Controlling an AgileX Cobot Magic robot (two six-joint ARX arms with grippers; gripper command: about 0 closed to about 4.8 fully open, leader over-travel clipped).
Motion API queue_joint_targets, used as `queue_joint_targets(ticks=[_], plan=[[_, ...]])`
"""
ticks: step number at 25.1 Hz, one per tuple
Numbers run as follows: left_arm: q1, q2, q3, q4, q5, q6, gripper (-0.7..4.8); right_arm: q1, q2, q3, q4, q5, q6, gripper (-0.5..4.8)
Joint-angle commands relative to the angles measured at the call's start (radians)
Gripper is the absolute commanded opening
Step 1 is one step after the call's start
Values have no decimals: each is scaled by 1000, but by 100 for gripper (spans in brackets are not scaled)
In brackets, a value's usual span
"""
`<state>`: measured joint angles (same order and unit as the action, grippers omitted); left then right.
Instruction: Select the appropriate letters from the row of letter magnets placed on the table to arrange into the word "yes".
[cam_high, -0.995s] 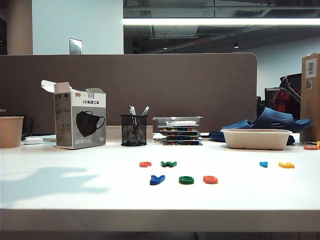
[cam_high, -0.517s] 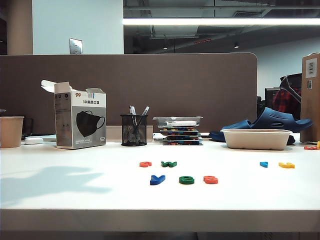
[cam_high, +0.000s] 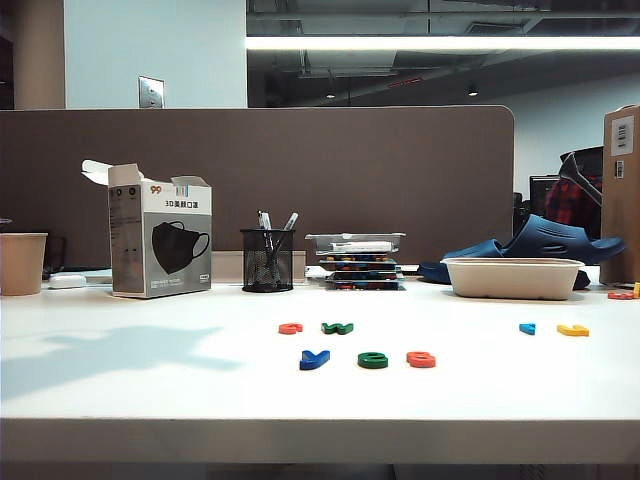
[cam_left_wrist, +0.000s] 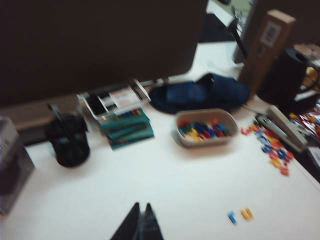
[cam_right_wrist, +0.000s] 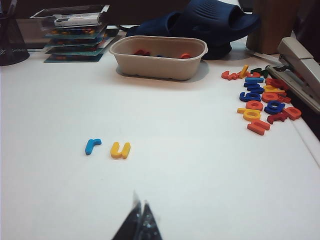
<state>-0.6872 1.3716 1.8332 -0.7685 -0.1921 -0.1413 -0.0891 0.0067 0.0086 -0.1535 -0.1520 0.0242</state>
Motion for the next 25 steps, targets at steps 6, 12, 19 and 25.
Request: queue_joint_targets(ticks=[6, 12, 19, 25], plan=[[147, -7, 5, 53, -17, 90, -5, -1, -9, -7, 18, 5, -4, -4], [270, -8, 5, 81, -17, 158, -5, -1, -9, -7, 15, 4, -4, -4], [397, -9, 5, 83, -10, 191, -5, -1, -9, -7, -10, 4, -3, -4], [505, -13, 5, 74, -8, 196, -5, -1, -7, -7, -9, 5, -3, -4]])
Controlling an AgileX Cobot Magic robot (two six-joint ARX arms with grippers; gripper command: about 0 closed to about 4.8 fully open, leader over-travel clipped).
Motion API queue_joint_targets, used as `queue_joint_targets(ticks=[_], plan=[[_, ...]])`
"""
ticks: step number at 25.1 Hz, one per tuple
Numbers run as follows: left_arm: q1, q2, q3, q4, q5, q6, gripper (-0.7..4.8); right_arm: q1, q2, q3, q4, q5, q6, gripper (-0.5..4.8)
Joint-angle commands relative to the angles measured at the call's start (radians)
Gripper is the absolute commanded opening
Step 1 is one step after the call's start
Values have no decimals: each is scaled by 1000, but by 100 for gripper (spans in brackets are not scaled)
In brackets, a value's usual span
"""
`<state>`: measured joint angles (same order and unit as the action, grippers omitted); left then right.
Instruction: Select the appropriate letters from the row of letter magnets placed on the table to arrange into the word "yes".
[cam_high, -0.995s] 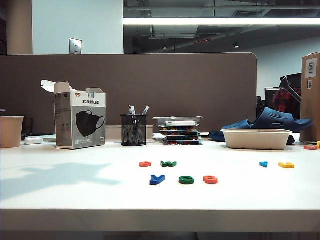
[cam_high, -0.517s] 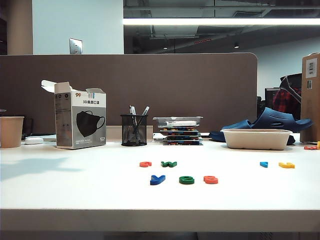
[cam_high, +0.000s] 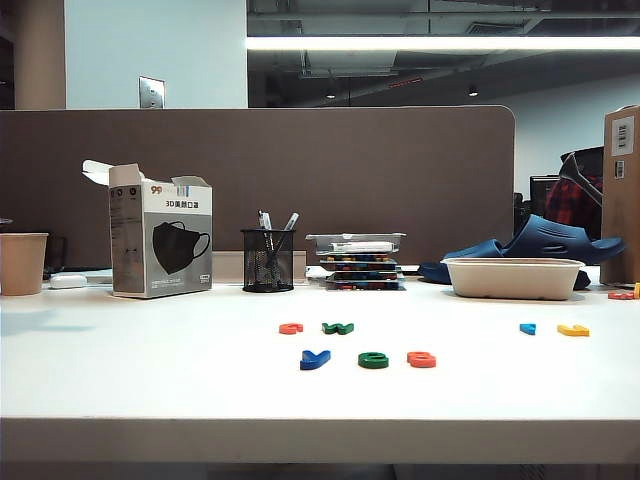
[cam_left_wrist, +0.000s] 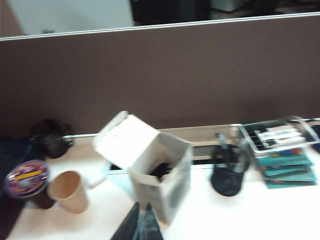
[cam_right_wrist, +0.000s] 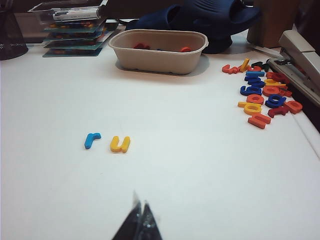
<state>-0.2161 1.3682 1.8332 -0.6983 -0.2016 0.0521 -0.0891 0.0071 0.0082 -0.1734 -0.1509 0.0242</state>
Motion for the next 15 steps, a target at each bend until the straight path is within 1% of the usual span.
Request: queue_joint_targets(ticks=[1, 6, 7, 8, 12, 15], plan=[[46, -10, 5, 2, 2, 3, -5, -1, -8, -7, 11, 3, -3, -4], [126, -11, 3, -9, 8, 4, -5, -1, -8, -7, 11, 4, -3, -4], [140, -11, 3, -15, 16, 3, -5, -1, -8, -7, 11, 4, -3, -4], [158, -11, 2, -33, 44, 2, -5, -1, -8, -7, 11, 4, -3, -4], [167, -19, 2, -76, 49, -1, -5, -1, -8, -7, 11, 6, -3, -4], [169, -34, -5, -75, 47, -3, -5, -1, -7, -7, 9, 26, -3, -4]])
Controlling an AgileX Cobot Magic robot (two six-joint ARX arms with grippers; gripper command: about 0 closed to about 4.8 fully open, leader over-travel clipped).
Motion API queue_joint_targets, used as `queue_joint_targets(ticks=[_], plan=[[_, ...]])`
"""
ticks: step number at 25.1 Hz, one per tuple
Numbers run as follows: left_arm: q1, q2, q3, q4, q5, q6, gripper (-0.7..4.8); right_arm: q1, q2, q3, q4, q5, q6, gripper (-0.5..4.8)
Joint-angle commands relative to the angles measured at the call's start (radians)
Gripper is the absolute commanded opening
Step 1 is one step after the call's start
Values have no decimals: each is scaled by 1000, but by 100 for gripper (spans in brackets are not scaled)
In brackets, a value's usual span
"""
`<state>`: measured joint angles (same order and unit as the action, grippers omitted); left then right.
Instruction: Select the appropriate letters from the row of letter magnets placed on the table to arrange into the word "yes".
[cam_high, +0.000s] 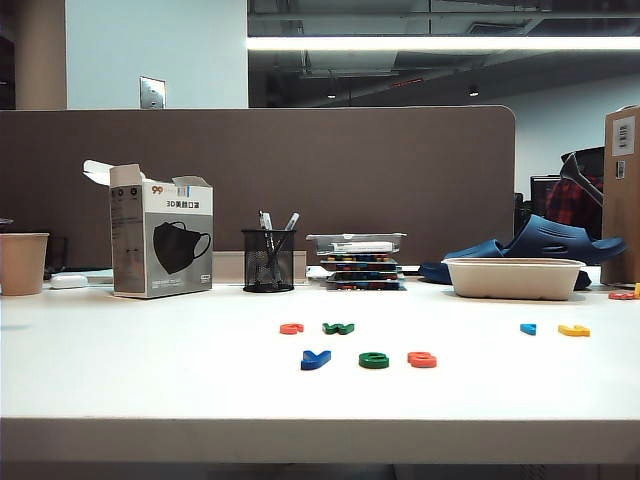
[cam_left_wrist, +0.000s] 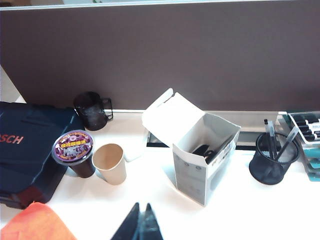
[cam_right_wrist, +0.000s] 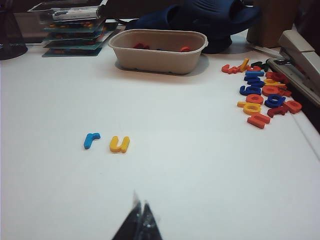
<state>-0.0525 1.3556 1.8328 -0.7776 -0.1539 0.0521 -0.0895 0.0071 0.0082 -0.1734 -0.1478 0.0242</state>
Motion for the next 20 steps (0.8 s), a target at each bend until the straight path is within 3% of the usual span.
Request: queue_joint_targets(ticks=[1, 20], plan=[[5, -27, -10, 13, -1, -3, -5, -2, -7, -7, 9, 23, -4, -4], [5, -197, -58, -54, 1, -27, -5, 0, -8, -7, 8, 23, -3, -4]])
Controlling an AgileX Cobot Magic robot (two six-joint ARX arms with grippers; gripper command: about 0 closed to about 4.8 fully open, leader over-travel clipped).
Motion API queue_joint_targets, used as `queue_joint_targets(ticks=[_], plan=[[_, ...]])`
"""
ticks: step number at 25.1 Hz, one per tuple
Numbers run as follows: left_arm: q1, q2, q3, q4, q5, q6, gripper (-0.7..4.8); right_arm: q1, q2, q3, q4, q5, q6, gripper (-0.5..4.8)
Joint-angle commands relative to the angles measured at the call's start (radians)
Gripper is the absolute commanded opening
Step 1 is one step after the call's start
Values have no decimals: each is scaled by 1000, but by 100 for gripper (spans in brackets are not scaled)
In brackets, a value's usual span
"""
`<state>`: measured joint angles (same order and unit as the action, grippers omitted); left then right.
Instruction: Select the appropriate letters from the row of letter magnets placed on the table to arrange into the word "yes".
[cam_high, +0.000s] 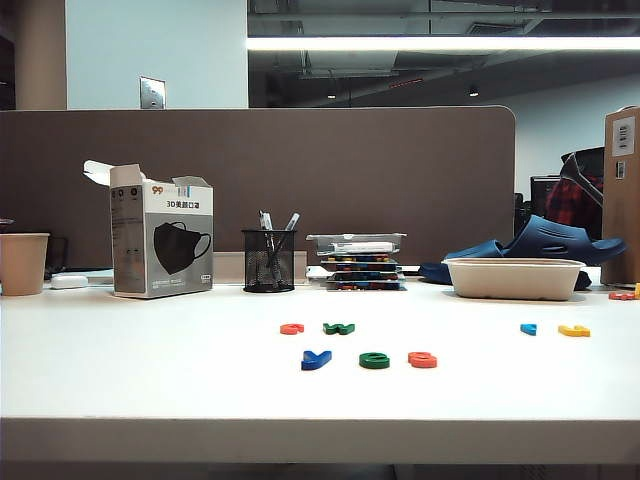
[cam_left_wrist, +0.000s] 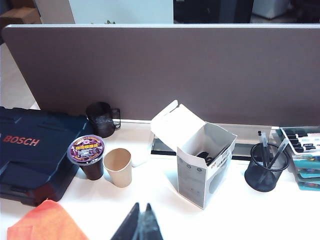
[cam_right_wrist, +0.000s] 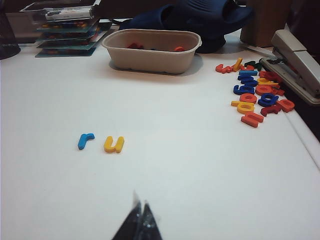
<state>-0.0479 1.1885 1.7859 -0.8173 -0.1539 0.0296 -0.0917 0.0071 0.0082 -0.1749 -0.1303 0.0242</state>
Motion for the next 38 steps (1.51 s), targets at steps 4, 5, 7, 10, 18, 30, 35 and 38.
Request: queue_joint_targets(ticks=[4, 5, 7, 10, 18, 30, 35, 38], plan=[[0, -148, -103, -4, 1, -8, -5, 2, -8, -7, 10, 4, -3, -4], [0, -191, -139, -5, 1, -17, -5, 2, -8, -7, 10, 2, -3, -3], [0, -243, -183, -5, 1, -24, -5, 2, -7, -7, 10, -2, -3, -3], [0, -325, -252, 0, 1, -31, -5, 2, -8, -7, 10, -2, -3, -4], [0, -561, -444, 5, 1, -71, -5, 2, -8, -7, 10, -2, -3, -1], [0, -852, -708, 11, 1, -80, -5, 2, -8, -7, 10, -2, -3, -1], [0, -978, -823, 16, 1, -91, -5, 2, -8, -7, 10, -2, -3, -1], [0, -1036, -871, 18, 3, -92, -5, 2, -8, -7, 10, -2, -3, -1]])
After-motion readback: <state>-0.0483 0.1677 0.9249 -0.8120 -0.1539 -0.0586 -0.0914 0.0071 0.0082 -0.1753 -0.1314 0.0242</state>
